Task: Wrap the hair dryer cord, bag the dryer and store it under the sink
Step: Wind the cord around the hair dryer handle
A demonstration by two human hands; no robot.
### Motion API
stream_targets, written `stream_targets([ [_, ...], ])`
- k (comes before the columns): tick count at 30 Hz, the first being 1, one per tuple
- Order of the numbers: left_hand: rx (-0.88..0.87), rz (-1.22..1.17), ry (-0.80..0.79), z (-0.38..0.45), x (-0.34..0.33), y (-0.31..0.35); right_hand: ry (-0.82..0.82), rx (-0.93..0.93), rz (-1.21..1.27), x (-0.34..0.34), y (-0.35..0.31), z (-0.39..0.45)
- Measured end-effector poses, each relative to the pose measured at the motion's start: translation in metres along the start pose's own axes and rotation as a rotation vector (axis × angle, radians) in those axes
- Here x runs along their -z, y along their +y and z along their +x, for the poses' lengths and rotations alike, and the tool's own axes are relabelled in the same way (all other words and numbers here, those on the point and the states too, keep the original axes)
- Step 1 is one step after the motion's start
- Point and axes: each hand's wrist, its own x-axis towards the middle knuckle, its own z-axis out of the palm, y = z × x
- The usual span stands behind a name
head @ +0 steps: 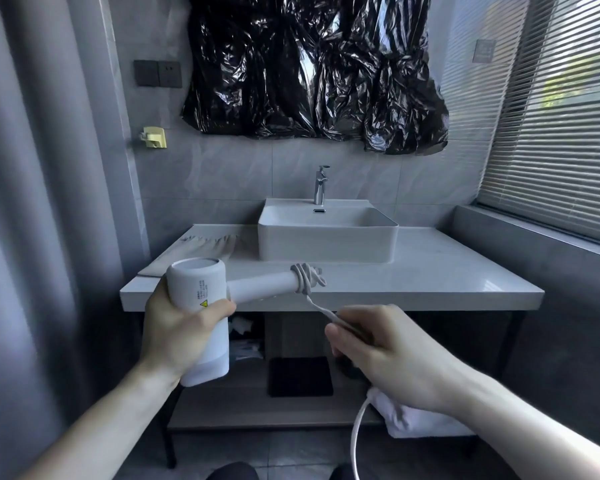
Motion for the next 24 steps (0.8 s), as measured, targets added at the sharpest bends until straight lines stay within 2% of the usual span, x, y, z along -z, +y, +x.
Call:
stream_targets([
  [4,0.024,0.074,-0.106,-0.006,0.001,-0.004,0.111,0.033,0.054,0.011,-0.003,0.009],
  [8,0.037,0.113,-0.222,-0.012,0.008,-0.001,0.113,-0.048,0.137,0.021,0.004,0.02],
  [16,0.041,0.085,-0.407,-0.024,0.02,0.021,0.236,-0.065,0.113,0.034,0.027,0.048],
  [20,0.083,0.025,-0.481,-0.031,0.022,0.03,0.211,-0.08,0.174,0.03,0.037,0.061],
  [24,0.133,-0.067,-0.486,-0.035,0.022,0.034,0.162,-0.128,0.258,0.022,0.047,0.067],
])
